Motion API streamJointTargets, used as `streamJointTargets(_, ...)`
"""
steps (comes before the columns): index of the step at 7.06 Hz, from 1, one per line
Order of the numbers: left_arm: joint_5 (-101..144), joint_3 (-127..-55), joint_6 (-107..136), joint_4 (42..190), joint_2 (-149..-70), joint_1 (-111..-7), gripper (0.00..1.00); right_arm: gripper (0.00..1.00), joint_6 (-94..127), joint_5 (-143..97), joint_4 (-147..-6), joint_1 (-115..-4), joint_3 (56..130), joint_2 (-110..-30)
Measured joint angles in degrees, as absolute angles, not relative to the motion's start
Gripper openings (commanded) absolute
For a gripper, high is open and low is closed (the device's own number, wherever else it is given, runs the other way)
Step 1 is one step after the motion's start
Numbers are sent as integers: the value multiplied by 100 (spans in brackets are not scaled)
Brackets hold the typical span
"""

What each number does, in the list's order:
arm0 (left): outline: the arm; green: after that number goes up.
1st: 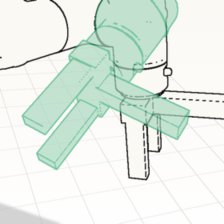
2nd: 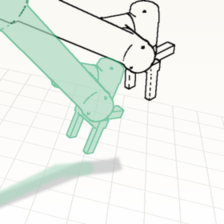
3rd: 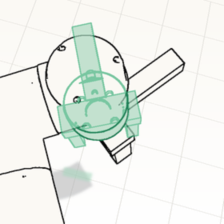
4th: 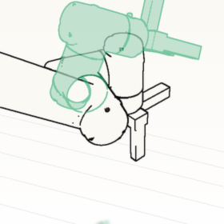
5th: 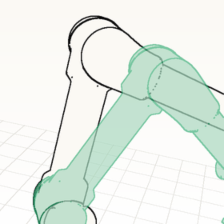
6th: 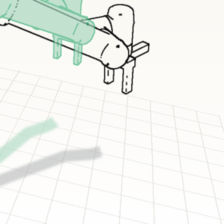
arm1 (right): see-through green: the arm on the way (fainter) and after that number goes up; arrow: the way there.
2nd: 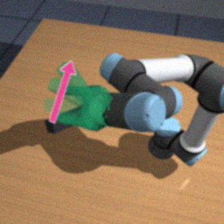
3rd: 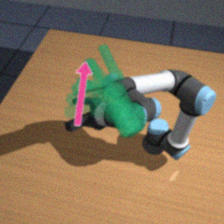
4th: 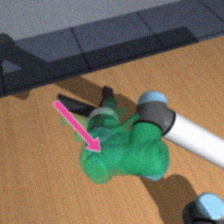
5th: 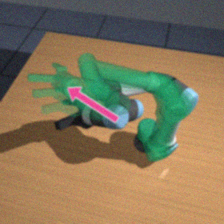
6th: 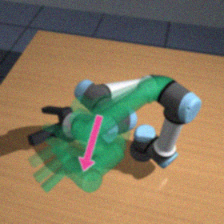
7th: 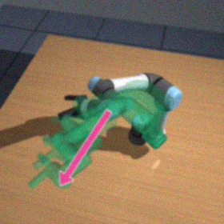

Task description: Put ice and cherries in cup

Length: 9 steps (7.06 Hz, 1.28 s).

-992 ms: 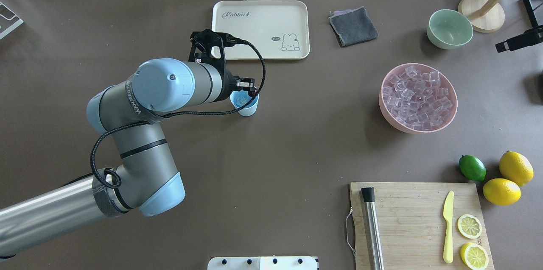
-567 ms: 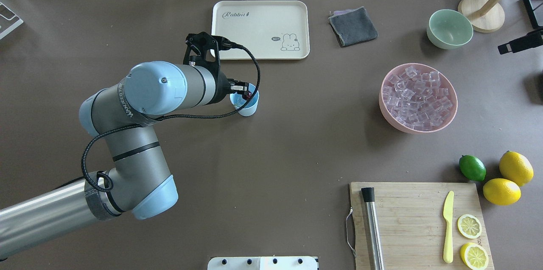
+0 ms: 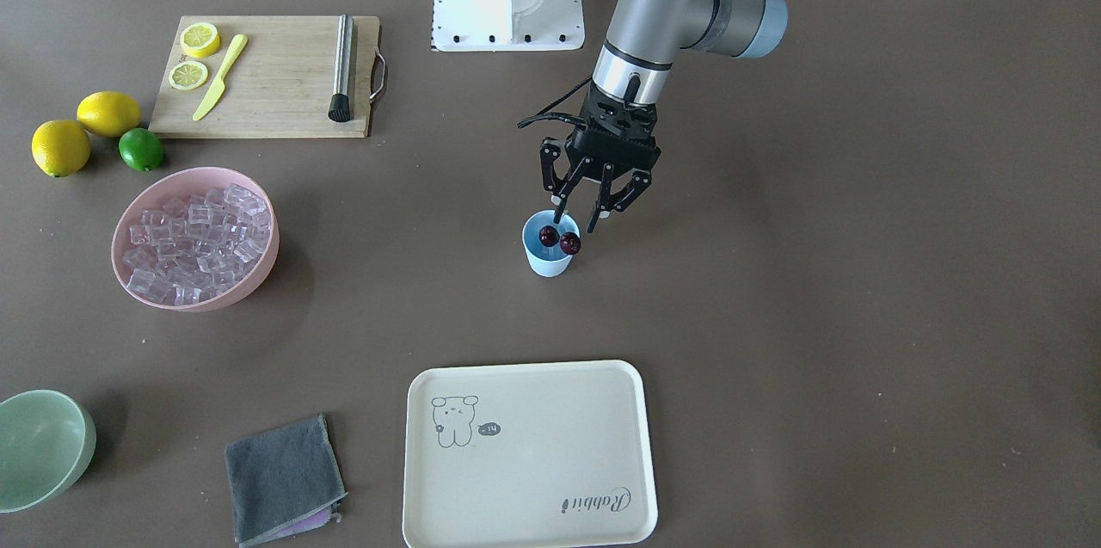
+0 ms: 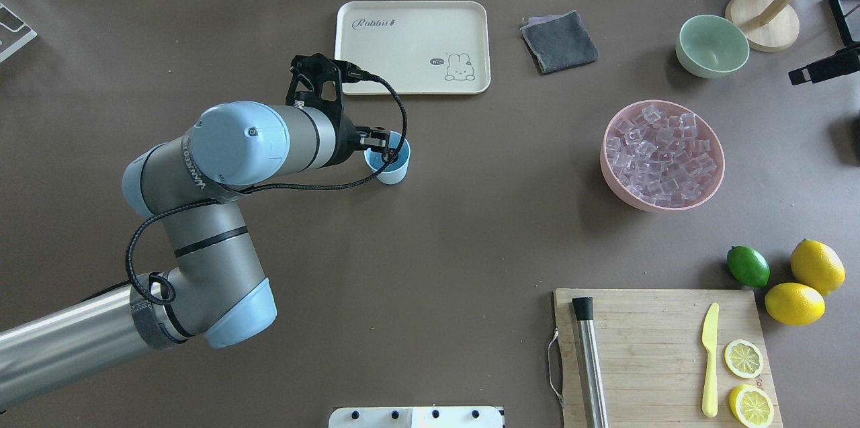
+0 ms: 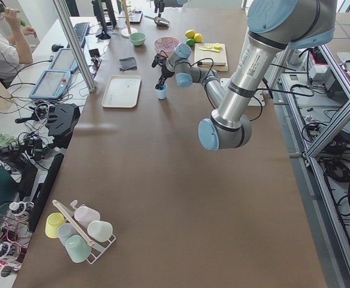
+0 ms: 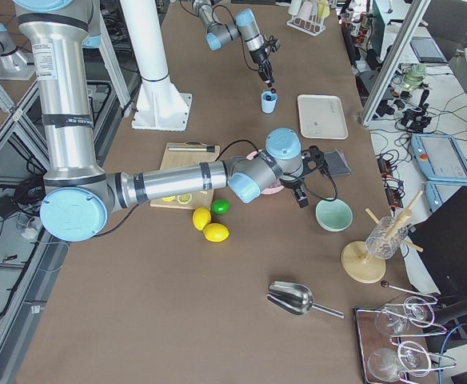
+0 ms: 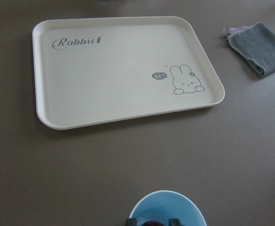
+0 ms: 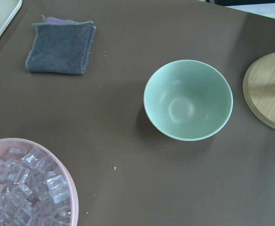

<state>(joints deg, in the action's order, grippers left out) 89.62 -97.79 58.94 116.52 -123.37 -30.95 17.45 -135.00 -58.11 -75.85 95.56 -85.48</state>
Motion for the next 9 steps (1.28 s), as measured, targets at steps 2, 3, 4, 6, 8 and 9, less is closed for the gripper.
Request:
streamJointTargets(2, 9034, -9887, 5643, 11712, -12204, -3328, 98, 100, 1747, -13519, -5817, -7585, 9554, -8537)
streamJointTargets(3, 9300, -9980, 5607, 11694, -12055, -3630, 98, 100, 1743, -13529, -5820, -7585, 9554, -8532)
streamJointTargets(4, 9867, -10046, 5492, 11677, -11816, -4129, 98, 100, 1737, -13517, -5830, -7591, 9546, -8511)
streamJointTargets(6, 11315, -10001, 4800, 11576, -11273, -5429, 98, 100, 1703, -13498, -5900, -7648, 9521, -8486)
streamJointTargets(8, 12606, -9766, 4257, 11140, -10992, -6688, 98, 100, 1643, -13365, -6203, -7678, 9527, -8451)
streamJointTargets(9, 13111, -9650, 3821, 10893, -10783, -7293, 98, 100, 1588, -13275, -6415, -7640, 9545, -8338)
